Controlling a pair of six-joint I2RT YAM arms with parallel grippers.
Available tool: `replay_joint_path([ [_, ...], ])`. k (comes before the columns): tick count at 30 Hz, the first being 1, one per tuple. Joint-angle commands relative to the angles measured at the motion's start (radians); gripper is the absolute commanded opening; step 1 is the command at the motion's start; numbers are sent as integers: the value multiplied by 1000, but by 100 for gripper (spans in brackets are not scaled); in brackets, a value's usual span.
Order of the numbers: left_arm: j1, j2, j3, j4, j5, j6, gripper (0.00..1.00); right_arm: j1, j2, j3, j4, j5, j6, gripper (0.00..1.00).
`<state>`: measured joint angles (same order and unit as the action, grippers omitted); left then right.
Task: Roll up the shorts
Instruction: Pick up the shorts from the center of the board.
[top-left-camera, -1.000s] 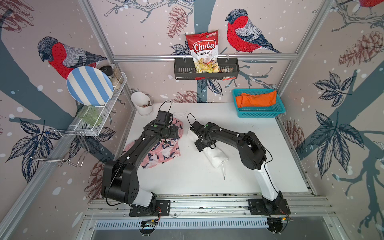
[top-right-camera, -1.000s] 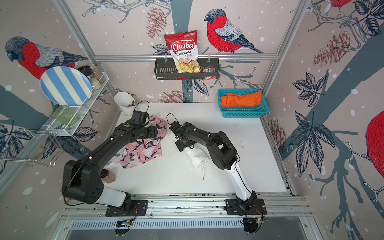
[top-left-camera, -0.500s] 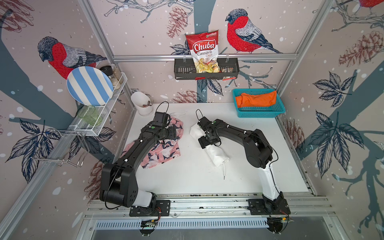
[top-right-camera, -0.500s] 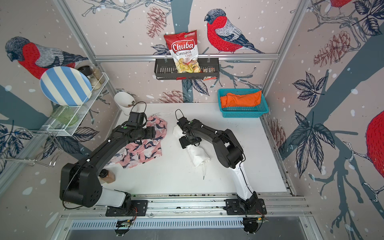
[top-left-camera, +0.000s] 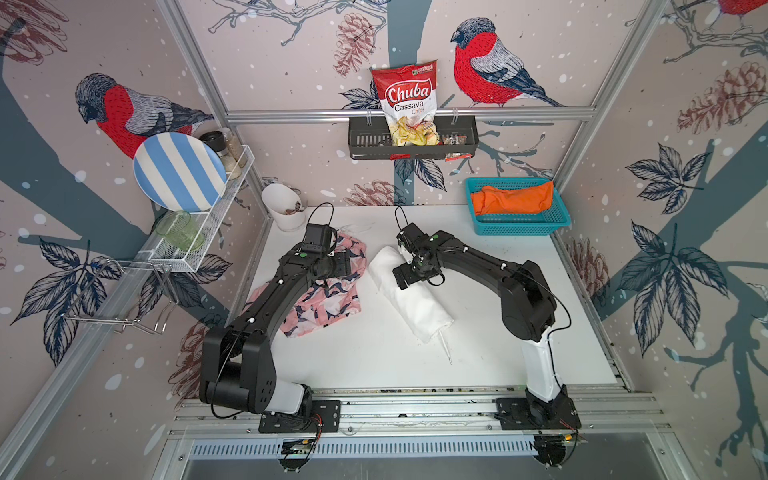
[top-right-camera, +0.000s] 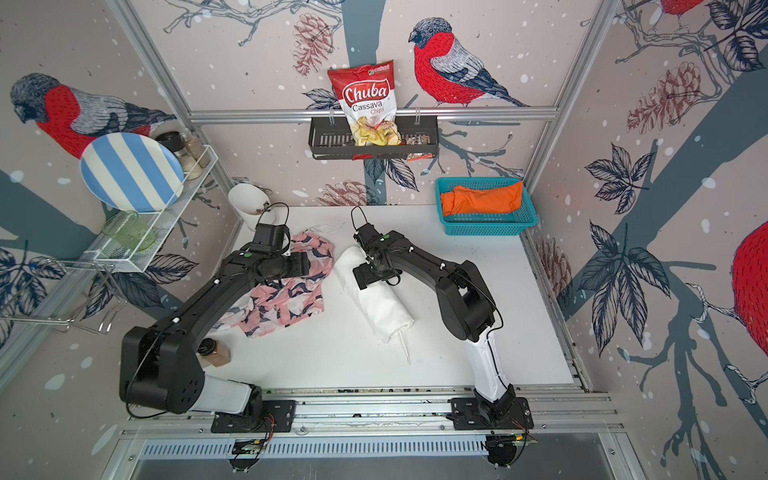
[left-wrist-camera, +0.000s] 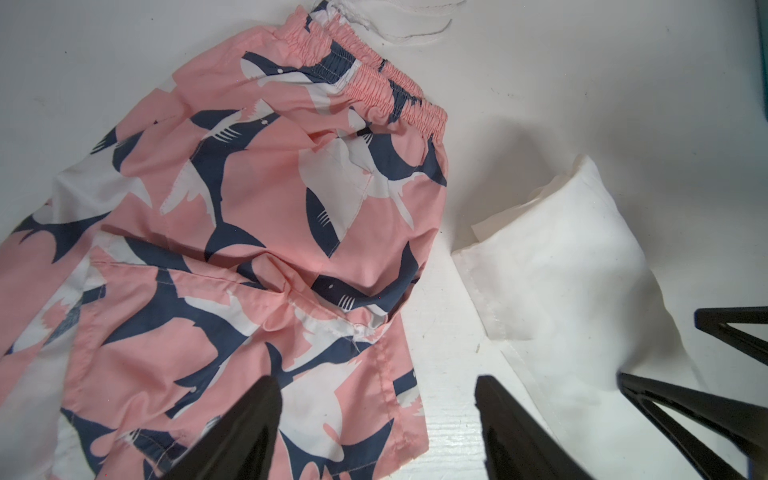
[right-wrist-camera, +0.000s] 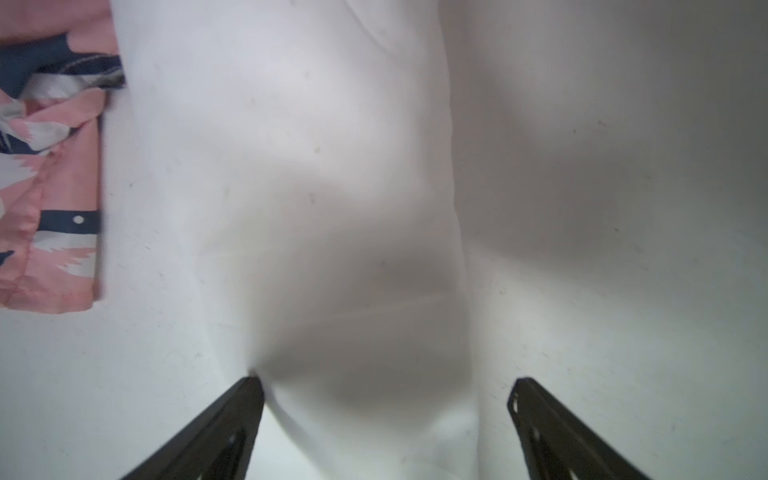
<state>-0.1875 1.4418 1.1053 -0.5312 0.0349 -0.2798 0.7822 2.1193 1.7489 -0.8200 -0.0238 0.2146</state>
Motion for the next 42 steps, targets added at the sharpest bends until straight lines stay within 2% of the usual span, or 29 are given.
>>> replay_joint_path([
  [1, 2, -4, -4, 14, 16, 15, 77, 15, 4, -9, 11, -33, 1, 100],
  [5, 3, 2, -3, 16, 25, 15, 77, 21, 31, -13, 18, -34, 2, 100],
  [9, 3, 8, -4, 16, 28, 15, 77, 46, 50, 19, -35, 161, 29, 100],
  [12, 3, 11, -2, 16, 29, 15, 77, 63, 31, 41, -51, 170, 34, 100],
  [17, 3, 19, 0, 13, 34, 15, 77, 102, 23, 129, -131, 263, 49, 100],
  [26, 6, 23, 0, 13, 38, 14, 77, 111, 63, 107, -100, 179, 44, 100],
  [39, 5, 25, -2, 14, 50, 16, 77, 43, 153, 22, -16, 10, 21, 100],
  [42, 6, 33, 0, 17, 64, 15, 77, 23, 125, -19, 14, -22, 23, 93],
])
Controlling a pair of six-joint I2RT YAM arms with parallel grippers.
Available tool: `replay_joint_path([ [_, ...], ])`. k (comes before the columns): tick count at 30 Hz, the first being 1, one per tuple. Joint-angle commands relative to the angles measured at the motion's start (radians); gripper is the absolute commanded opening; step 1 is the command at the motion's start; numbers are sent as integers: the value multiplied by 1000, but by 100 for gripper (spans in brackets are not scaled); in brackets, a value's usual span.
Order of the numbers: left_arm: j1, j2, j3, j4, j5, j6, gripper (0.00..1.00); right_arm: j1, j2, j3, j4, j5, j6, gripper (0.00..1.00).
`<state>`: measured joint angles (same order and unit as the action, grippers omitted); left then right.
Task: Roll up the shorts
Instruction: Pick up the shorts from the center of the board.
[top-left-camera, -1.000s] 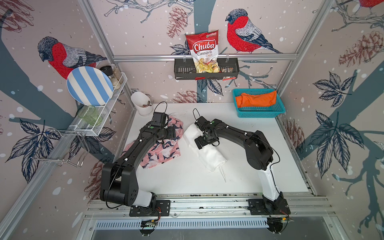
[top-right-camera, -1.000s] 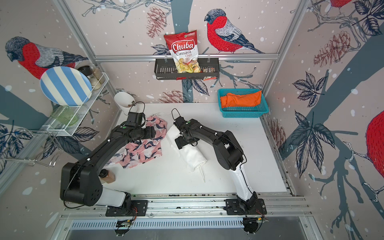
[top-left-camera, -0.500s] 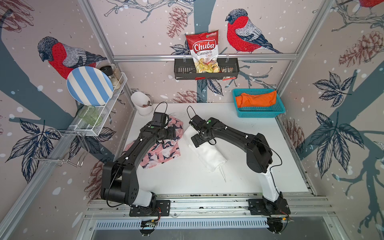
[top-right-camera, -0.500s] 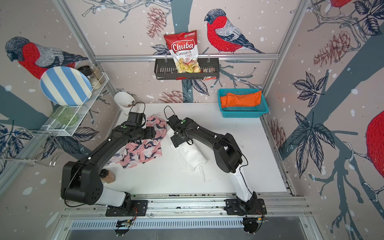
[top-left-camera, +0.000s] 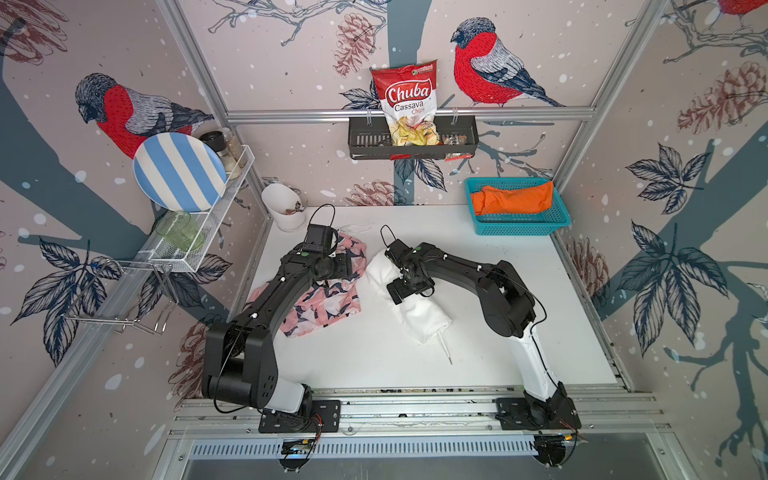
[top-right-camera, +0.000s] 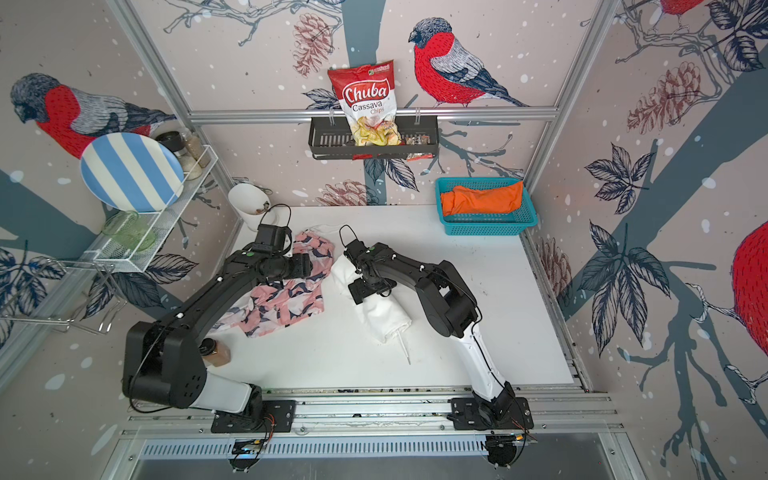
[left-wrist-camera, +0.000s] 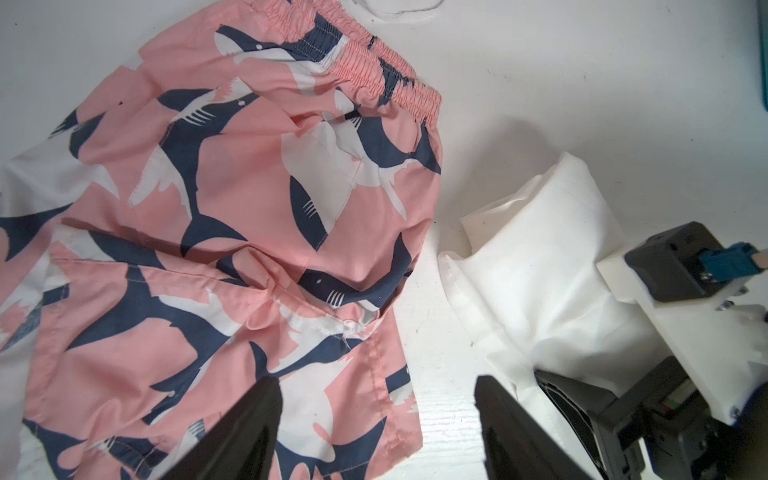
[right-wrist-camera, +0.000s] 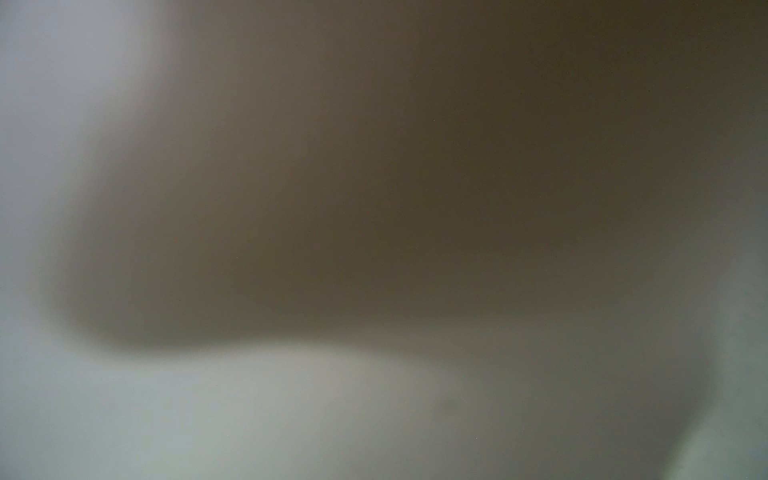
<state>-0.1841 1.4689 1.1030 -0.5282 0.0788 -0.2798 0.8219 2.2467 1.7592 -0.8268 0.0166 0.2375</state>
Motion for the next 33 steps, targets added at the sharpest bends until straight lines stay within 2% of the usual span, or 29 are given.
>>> replay_joint_path([
  [1, 4, 9, 4, 13, 24, 15, 76, -29, -20, -47, 39, -97, 6, 88],
  [6, 3, -1, 1, 13, 27, 17, 76, -87, -103, -122, 149, -292, 44, 66],
  [11, 7, 4, -1, 16, 43, 17, 76, -158, -190, -234, 349, -538, 144, 57],
  [18, 11, 1, -2, 23, 52, 16, 76, -238, -298, -425, 714, -766, 383, 46],
  [23, 13, -6, -7, 31, 57, 15, 76, -294, -364, -507, 953, -811, 558, 40],
  [29, 12, -2, 7, 27, 69, 26, 77, -370, -418, -499, 1072, -762, 656, 37],
  [33, 12, -27, 21, 15, 43, 46, 77, -467, -401, -447, 1137, -723, 739, 32],
])
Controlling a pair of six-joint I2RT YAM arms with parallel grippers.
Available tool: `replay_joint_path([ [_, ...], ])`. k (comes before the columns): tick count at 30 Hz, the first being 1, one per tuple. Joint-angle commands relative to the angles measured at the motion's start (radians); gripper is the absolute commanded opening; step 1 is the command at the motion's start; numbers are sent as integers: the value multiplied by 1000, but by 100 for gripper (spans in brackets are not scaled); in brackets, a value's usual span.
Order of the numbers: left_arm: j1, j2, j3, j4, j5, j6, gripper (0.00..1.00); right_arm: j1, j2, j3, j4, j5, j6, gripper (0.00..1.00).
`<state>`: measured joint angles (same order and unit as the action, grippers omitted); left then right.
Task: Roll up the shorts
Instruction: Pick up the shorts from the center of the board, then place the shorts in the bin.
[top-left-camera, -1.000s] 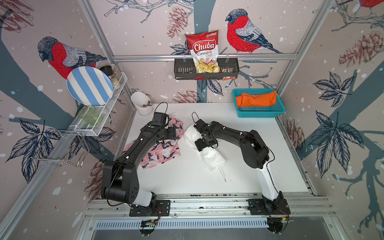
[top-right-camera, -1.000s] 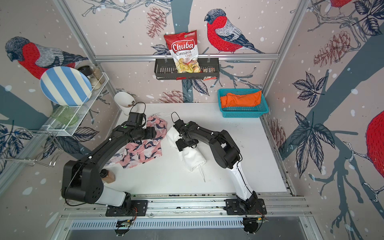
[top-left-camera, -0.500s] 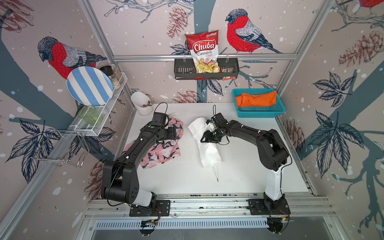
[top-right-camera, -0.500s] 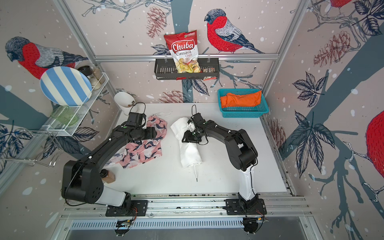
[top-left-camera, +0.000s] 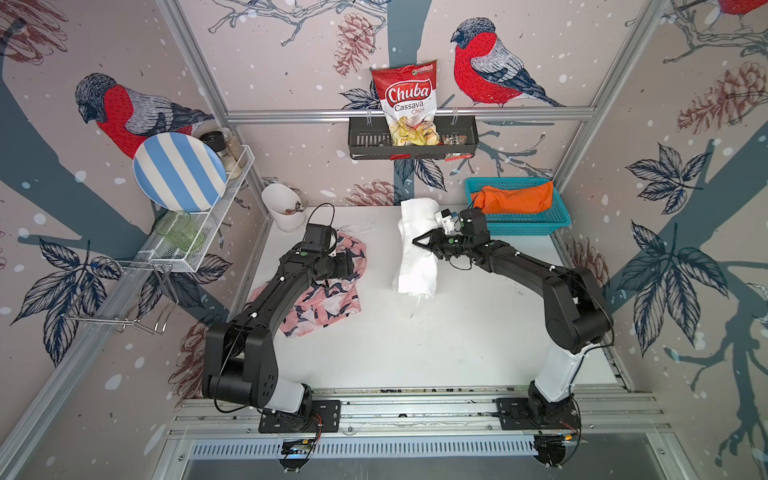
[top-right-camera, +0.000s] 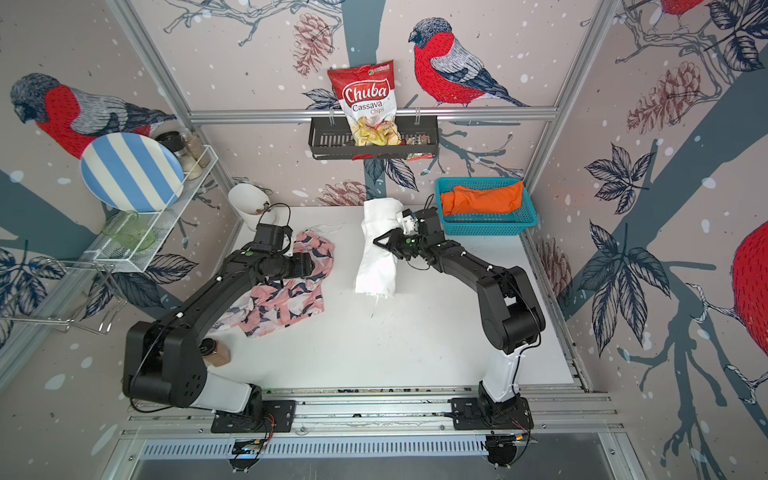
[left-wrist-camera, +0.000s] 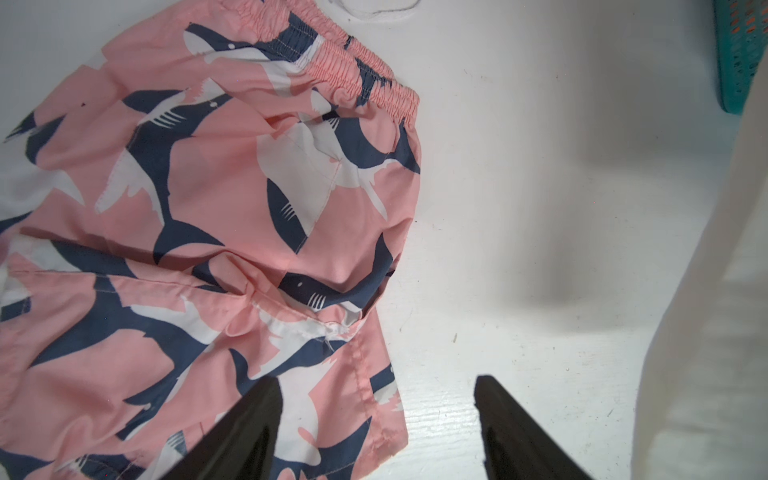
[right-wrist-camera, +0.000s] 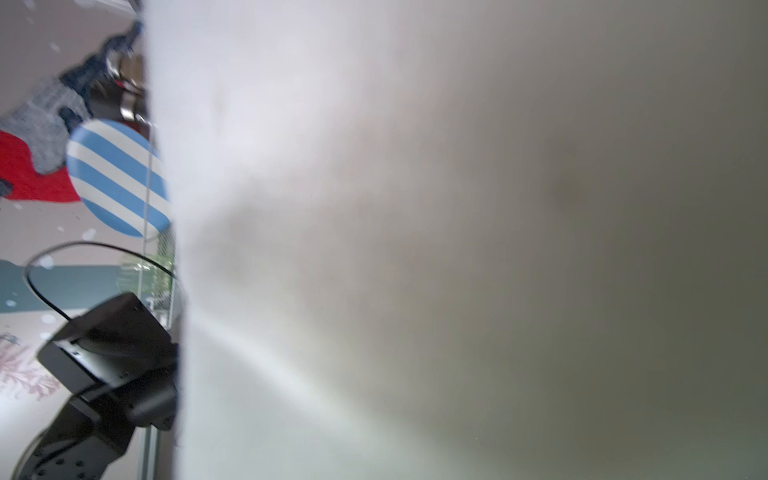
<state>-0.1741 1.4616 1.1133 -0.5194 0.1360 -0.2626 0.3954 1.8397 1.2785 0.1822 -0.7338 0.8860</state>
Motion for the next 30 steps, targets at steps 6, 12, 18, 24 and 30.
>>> replay_joint_path([
  [6, 3, -52, -27, 44, 7, 9, 77, -197, 78, 172, 184, 112, 204, 24],
  [12, 2, -53, -33, 41, 8, 10, 77, -344, 152, 222, 300, 260, 353, 24],
  [18, 4, -47, -36, 44, 17, 11, 77, -461, 223, 231, 395, 436, 503, 22],
  [24, 11, -29, -29, 45, 46, 11, 77, -515, 320, 322, 297, 643, 634, 25],
  [30, 29, -17, -26, 41, 54, 4, 77, -513, 448, 595, -61, 765, 554, 25],
])
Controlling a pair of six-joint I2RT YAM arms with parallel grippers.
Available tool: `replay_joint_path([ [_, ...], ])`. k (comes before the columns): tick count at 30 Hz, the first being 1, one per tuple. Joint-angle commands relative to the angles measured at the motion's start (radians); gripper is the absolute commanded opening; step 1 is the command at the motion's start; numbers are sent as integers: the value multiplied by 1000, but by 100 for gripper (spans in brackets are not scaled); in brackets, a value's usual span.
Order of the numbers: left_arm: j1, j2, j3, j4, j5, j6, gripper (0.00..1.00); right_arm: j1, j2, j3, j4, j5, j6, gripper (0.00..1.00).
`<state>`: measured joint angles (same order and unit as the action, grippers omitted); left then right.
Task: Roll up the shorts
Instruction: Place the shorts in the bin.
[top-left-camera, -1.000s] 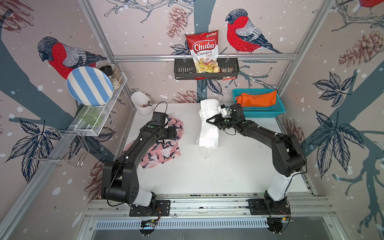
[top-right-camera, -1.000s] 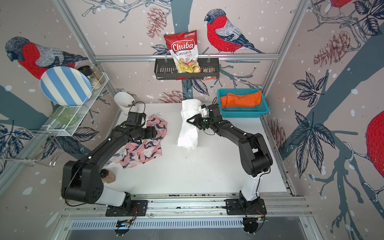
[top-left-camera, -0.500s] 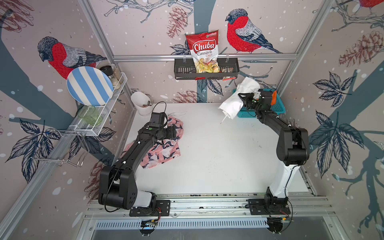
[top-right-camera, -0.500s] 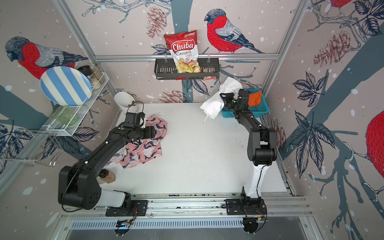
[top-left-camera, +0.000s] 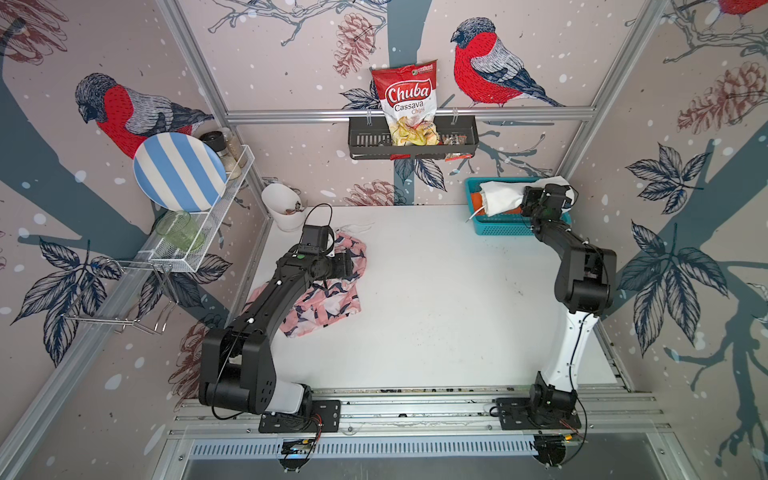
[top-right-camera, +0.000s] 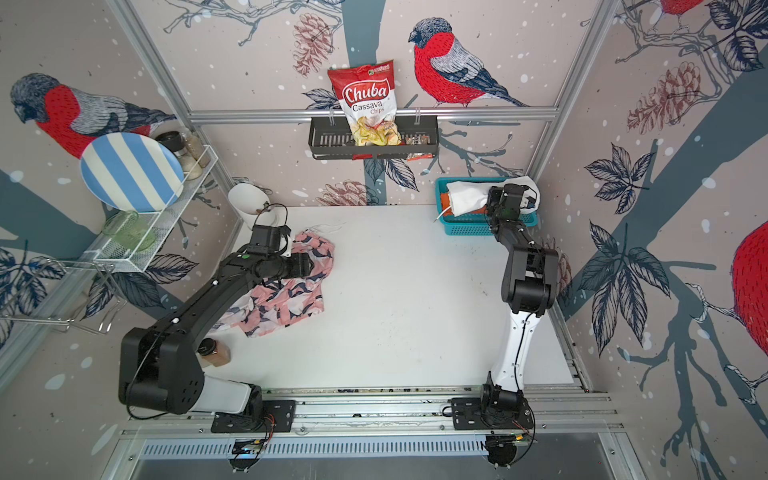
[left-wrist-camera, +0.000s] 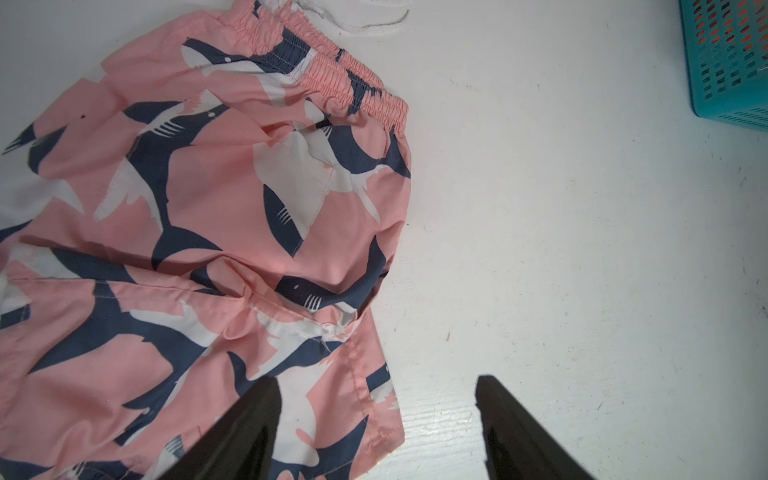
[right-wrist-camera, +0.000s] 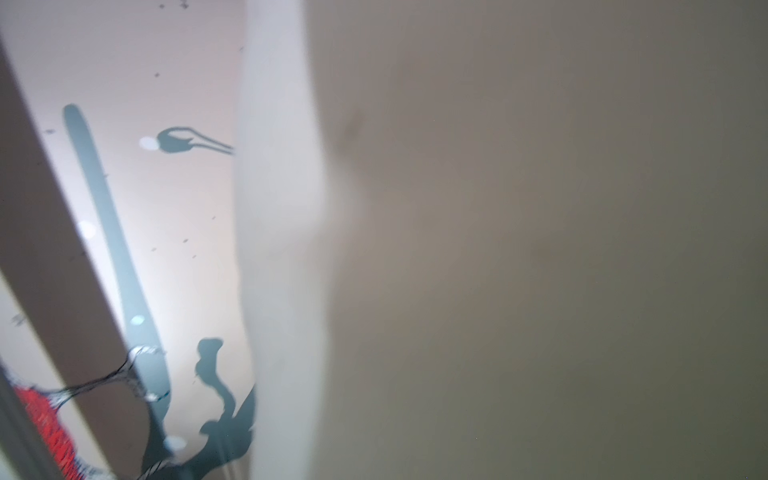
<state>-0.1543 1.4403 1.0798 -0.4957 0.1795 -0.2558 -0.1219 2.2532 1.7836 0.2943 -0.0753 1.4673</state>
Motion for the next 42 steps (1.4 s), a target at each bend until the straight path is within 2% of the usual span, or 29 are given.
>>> replay_joint_path([
  [1, 10, 5, 9, 14, 10, -2, 77, 6, 51, 128, -218, 117, -43, 27],
  [7, 19, -3, 6, 15, 5, -9, 78, 9, 120, 301, -510, 201, -47, 34],
  [13, 21, -9, 4, 16, 6, -12, 78, 29, 235, 532, -795, 210, -9, 34],
  [19, 21, -8, 4, 13, 9, -14, 78, 69, 248, 571, -858, 239, -11, 32],
  [27, 21, -8, 5, 14, 11, -14, 79, 70, 358, 629, -824, 209, -12, 39],
  [33, 51, -5, 10, 17, 26, -20, 79, 62, 425, 686, -751, 167, 8, 54],
  [35, 56, -6, 7, 18, 24, -20, 79, 63, 411, 688, -750, 154, 23, 63],
  [36, 58, -8, 7, 20, 25, -20, 79, 62, 401, 688, -754, 148, 28, 70],
  [38, 62, -8, 8, 20, 25, -21, 79, 62, 363, 687, -801, 153, 58, 99],
  [42, 71, -14, 9, 21, 28, -23, 80, 57, 273, 681, -944, 180, 143, 100],
])
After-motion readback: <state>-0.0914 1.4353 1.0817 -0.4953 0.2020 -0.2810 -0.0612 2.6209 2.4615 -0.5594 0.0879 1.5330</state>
